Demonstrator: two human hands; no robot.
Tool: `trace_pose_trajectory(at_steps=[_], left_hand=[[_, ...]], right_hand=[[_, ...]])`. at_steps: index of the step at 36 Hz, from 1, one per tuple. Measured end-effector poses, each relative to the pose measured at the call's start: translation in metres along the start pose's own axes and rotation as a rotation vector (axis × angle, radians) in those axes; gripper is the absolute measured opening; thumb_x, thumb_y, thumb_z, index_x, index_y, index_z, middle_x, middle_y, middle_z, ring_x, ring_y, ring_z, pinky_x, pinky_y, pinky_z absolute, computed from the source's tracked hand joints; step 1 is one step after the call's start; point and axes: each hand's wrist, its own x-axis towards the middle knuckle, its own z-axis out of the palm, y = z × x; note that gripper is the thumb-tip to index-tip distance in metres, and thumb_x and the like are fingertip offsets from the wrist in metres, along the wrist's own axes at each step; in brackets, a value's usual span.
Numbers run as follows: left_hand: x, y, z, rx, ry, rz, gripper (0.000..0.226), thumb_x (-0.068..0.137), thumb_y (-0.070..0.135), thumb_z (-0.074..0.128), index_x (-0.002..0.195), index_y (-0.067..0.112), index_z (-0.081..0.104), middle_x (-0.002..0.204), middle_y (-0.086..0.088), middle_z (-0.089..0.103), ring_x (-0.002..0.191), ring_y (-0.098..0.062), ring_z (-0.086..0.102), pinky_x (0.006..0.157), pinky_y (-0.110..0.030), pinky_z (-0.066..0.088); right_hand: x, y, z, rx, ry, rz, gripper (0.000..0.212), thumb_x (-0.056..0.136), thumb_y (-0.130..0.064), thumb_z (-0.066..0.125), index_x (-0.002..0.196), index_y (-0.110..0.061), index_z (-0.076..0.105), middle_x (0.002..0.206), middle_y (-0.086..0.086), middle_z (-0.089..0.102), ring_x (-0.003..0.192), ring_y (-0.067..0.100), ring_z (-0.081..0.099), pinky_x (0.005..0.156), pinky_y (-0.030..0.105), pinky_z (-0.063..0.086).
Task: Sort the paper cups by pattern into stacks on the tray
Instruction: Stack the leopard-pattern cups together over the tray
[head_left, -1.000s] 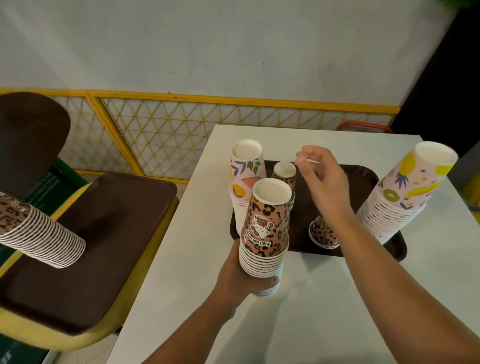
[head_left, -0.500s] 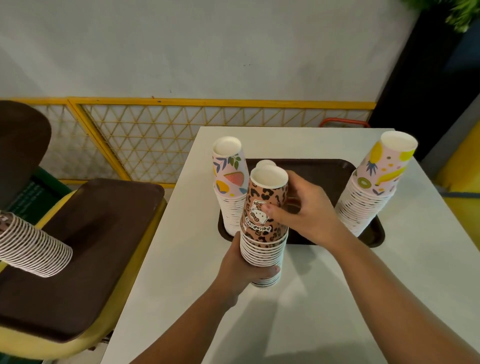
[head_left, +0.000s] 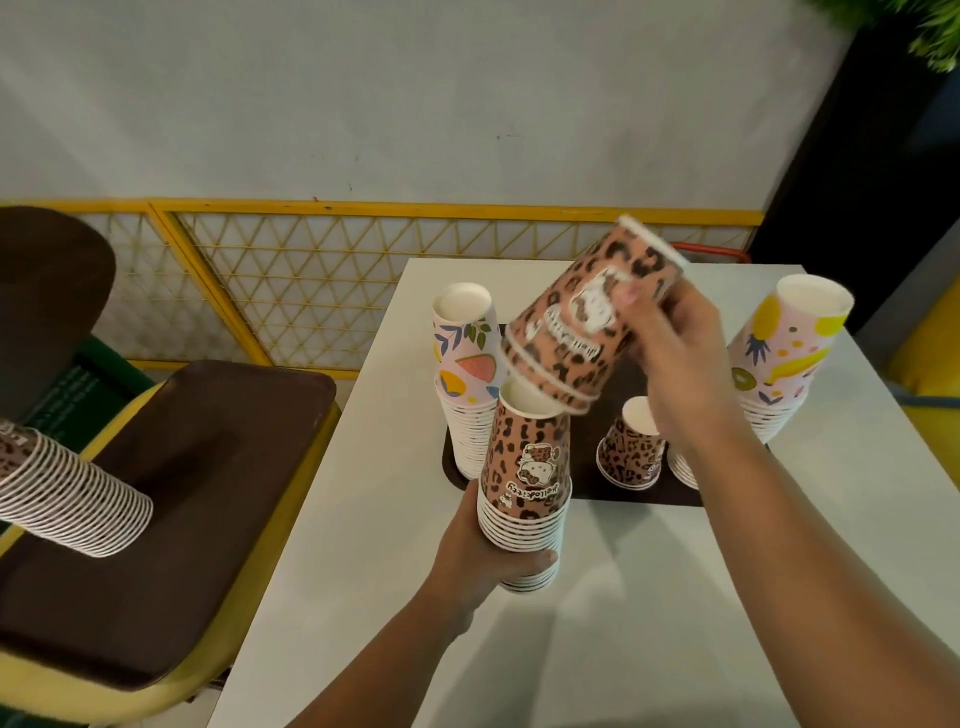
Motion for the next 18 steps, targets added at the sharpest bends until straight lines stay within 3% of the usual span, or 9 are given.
trace_pose_trajectory(at_steps=[3, 6, 10, 13, 18], left_hand=[[-0.001, -0.002, -0.003, 0.000, 0.007, -0.010, 0.090, 0.051, 0.010, 0.089, 0.130, 0.029, 0.051, 0.118, 0.007, 0.069, 0.109, -0.011, 0.065, 0.089, -0.033, 0.055], [-0.001, -0.003, -0.007, 0.006, 0.006, -0.019, 0.091, 0.049, 0.013, 0.090, 0.130, 0.028, 0.051, 0.119, 0.006, 0.069, 0.110, -0.014, 0.064, 0.092, -0.038, 0.055], [0.000, -0.004, -0.010, 0.003, 0.009, -0.030, 0.094, 0.047, 0.018, 0.090, 0.131, 0.028, 0.050, 0.119, 0.006, 0.068, 0.110, -0.013, 0.064, 0.093, -0.040, 0.055], [-0.001, -0.004, -0.012, 0.010, 0.002, -0.031, 0.093, 0.049, 0.016, 0.090, 0.131, 0.031, 0.049, 0.119, 0.009, 0.068, 0.110, -0.010, 0.064, 0.091, -0.035, 0.056], [0.001, -0.001, -0.014, 0.001, -0.001, -0.033, 0.095, 0.047, 0.021, 0.090, 0.132, 0.029, 0.048, 0.120, 0.006, 0.068, 0.112, -0.014, 0.064, 0.095, -0.041, 0.054]], right_hand=[[0.022, 0.000, -0.004, 0.118, 0.130, -0.016, 0.057, 0.063, -0.050, 0.074, 0.104, -0.013, 0.057, 0.098, -0.005, 0.069, 0.095, 0.011, 0.066, 0.076, 0.027, 0.052], [0.041, 0.015, -0.005, 0.001, 0.254, -0.051, 0.064, 0.068, -0.053, 0.070, 0.112, -0.010, 0.055, 0.108, 0.002, 0.066, 0.102, 0.014, 0.064, 0.086, 0.035, 0.054], [0.059, 0.050, -0.001, -0.349, 0.295, -0.097, 0.054, 0.083, -0.033, 0.066, 0.127, -0.008, 0.049, 0.117, 0.000, 0.061, 0.101, 0.003, 0.056, 0.078, 0.007, 0.047], [0.065, 0.073, 0.004, -0.506, 0.228, -0.122, 0.054, 0.083, -0.029, 0.067, 0.129, -0.009, 0.047, 0.121, 0.002, 0.059, 0.105, 0.004, 0.052, 0.076, -0.001, 0.041], [0.069, 0.100, 0.009, -0.613, 0.144, -0.150, 0.055, 0.082, -0.030, 0.068, 0.128, -0.009, 0.048, 0.121, 0.007, 0.059, 0.111, 0.014, 0.054, 0.088, 0.018, 0.042]])
